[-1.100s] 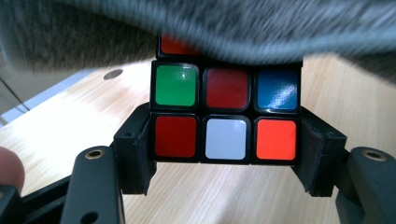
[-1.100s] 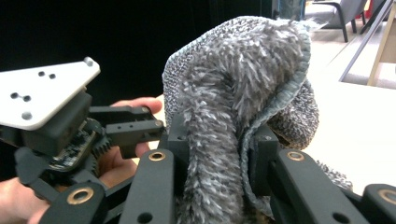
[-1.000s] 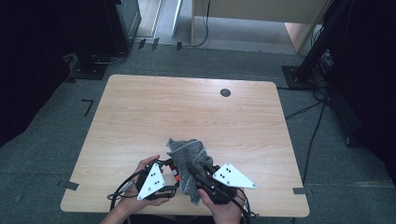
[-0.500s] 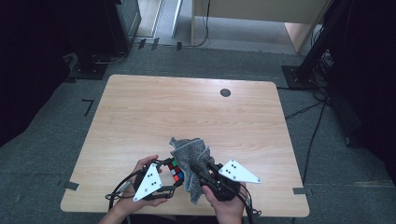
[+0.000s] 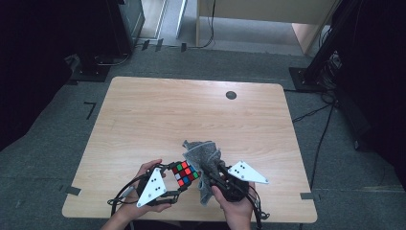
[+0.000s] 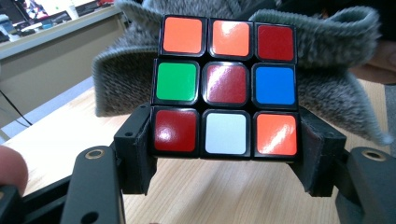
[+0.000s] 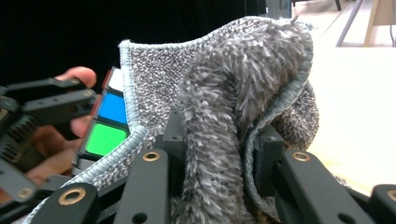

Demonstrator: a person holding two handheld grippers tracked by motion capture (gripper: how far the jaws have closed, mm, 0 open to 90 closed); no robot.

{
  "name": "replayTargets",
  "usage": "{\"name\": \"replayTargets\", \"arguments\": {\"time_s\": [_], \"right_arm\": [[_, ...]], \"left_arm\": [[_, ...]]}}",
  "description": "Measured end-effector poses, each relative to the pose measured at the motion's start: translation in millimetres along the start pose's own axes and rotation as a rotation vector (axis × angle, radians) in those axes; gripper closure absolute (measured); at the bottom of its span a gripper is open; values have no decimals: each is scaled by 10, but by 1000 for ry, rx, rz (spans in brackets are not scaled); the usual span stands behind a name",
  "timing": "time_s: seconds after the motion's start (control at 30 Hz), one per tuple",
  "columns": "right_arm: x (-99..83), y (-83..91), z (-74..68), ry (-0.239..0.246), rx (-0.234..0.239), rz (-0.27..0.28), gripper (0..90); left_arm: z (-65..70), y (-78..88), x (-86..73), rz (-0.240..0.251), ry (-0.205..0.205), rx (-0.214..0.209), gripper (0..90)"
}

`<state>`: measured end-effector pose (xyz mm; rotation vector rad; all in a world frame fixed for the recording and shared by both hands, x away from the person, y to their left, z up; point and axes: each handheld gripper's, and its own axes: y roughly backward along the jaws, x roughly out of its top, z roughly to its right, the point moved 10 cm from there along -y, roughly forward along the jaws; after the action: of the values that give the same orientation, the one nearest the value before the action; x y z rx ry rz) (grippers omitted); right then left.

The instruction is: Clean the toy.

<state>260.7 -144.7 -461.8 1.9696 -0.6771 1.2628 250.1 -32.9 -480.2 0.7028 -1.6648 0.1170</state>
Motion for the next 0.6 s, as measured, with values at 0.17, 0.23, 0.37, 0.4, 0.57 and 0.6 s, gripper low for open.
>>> {"name": "replayTargets", "arguments": {"time_s": [0.17, 0.23, 0.37, 0.4, 0.57, 0.6], "right_arm": [[-89, -43, 107, 0, -34, -30, 658], [-126, -65, 148, 0, -45, -43, 657], [-158, -76, 203, 3, -66, -56, 655], [-151, -71, 209, 3, -66, -53, 655], [-23, 18, 216, 4, -73, -3, 655], [23, 48, 199, -3, -67, 12, 656]], "left_arm": [[-15, 17, 19, 10, 6, 1, 339], [-22, 25, 32, 16, 8, 2, 340], [-41, 34, 30, 14, 8, 5, 340], [-44, 30, 22, 11, 8, 6, 340], [-55, 22, 4, 5, 7, 10, 340], [-53, 19, 0, 4, 8, 10, 340]]}}
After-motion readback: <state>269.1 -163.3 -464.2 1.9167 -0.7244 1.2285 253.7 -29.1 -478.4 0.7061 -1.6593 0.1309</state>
